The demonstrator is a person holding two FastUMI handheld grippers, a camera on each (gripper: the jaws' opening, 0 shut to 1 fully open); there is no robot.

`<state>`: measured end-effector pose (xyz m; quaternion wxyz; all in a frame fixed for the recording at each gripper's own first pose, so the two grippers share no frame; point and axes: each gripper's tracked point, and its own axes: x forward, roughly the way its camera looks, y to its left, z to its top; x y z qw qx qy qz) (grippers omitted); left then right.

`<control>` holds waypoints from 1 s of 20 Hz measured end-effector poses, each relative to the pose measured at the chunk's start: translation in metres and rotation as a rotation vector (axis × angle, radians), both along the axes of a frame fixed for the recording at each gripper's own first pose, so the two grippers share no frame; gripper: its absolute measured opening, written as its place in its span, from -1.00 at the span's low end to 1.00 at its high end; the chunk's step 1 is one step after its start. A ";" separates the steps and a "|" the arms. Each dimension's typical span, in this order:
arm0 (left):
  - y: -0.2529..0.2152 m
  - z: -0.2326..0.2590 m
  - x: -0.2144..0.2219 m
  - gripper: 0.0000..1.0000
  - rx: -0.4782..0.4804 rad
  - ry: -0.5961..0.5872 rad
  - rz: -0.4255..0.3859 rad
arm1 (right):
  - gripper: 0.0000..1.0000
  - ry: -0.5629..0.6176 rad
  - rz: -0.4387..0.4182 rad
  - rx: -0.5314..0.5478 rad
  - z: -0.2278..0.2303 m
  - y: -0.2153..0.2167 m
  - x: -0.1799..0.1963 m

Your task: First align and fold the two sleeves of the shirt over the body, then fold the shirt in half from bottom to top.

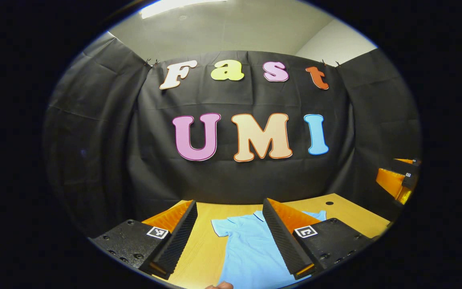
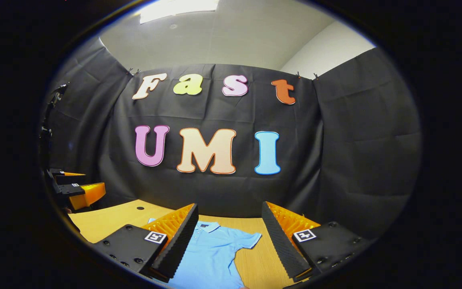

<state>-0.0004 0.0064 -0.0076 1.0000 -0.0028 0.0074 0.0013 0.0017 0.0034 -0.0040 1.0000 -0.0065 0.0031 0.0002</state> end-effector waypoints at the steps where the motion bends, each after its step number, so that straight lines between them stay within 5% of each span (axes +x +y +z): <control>1: 0.001 0.001 0.000 0.95 -0.002 -0.001 0.001 | 0.96 0.003 0.000 0.000 -0.001 0.001 0.000; 8: 0.006 -0.006 -0.002 0.95 -0.001 0.012 0.004 | 0.96 0.063 0.014 -0.014 -0.026 0.005 0.000; 20: 0.010 -0.010 -0.001 0.95 0.020 0.021 -0.003 | 0.99 0.505 -0.016 -0.094 -0.197 -0.032 -0.033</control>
